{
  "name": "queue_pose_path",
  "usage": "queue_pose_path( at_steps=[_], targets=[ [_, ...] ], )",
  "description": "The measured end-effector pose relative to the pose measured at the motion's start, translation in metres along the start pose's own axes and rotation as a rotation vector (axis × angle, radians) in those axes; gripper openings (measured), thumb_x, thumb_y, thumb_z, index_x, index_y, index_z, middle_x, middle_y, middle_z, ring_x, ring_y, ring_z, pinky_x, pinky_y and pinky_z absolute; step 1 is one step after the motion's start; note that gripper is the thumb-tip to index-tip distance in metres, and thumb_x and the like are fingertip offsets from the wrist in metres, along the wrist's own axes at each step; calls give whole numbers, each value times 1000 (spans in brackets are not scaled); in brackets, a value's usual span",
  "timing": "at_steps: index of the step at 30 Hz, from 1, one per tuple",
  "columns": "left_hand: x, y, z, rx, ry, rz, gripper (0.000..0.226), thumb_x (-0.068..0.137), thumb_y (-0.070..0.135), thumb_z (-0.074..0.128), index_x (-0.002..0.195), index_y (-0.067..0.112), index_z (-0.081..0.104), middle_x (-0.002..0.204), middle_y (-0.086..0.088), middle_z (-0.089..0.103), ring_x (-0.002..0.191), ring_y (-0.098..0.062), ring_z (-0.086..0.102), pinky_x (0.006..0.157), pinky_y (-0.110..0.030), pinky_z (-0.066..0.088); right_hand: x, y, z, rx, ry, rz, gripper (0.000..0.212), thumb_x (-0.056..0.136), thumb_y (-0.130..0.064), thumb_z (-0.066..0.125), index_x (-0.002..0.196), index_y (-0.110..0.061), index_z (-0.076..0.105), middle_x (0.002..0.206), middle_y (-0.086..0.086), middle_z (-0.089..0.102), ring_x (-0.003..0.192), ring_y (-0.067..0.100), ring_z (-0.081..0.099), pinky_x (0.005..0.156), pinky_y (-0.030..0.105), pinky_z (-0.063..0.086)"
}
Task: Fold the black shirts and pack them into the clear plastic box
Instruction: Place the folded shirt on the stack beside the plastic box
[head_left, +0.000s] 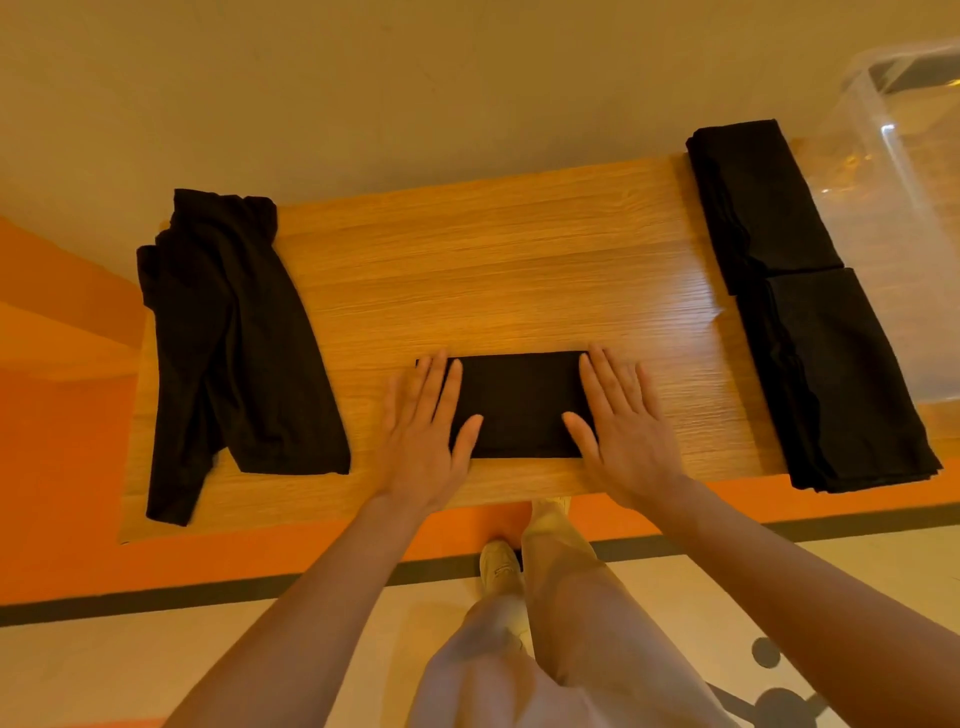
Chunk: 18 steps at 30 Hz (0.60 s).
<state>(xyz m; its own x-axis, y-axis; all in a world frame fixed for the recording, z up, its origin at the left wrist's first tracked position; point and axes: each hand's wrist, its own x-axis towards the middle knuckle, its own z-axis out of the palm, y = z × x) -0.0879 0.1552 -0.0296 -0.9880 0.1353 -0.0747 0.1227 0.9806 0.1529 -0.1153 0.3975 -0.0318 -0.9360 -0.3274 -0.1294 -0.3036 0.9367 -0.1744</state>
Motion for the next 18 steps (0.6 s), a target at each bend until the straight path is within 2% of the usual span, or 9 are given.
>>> queue_pose_path(
  at_steps=[3,7,9,11,12,15,18],
  targets=[
    [-1,10,0,28,-37,105,59,102,48,16,153,18,20,161,-3,15,149,-18,9,120,-47,6,-10,-9,2,-18,-35,-79,64,101,-51,13,153,-13,18,161,4,10,149,18,4,118,50,9],
    [-14,-1,2,0,-123,128,58,102,48,13,152,21,25,160,-3,19,148,-19,12,118,-47,10,-28,-1,0,-14,-61,-79,59,102,-47,14,151,-15,25,160,2,17,148,15,7,118,48,8],
    [-20,-11,-5,-11,-59,139,55,103,45,17,148,18,34,157,-5,27,146,-21,20,117,-47,13,-30,2,-9,14,-3,-87,55,102,-43,20,144,-12,41,154,4,33,145,17,21,117,47,11],
    [-21,-20,-15,-28,52,87,49,102,37,30,142,14,47,151,-7,40,139,-23,36,114,-44,22,-25,3,-20,48,71,-97,48,100,-36,31,128,-9,59,139,8,53,133,22,44,115,49,19],
    [-18,-26,-19,-36,99,42,47,101,34,34,140,13,49,148,-7,44,136,-23,41,111,-43,26,-20,4,-25,50,101,-91,44,97,-33,35,123,-9,62,133,9,58,127,24,51,114,49,22],
    [-1,-39,-32,-80,33,-8,50,100,33,41,146,14,38,149,-5,42,136,-21,38,108,-41,31,-1,7,-38,33,96,-15,42,95,-30,43,130,-9,55,135,9,55,127,27,49,116,48,21],
    [26,-46,-44,-144,-161,107,55,97,36,50,148,20,34,151,-1,38,140,-18,32,112,-36,24,15,5,-49,76,-80,131,53,95,-31,52,143,-14,37,145,6,43,136,24,35,118,47,9]
  ],
)
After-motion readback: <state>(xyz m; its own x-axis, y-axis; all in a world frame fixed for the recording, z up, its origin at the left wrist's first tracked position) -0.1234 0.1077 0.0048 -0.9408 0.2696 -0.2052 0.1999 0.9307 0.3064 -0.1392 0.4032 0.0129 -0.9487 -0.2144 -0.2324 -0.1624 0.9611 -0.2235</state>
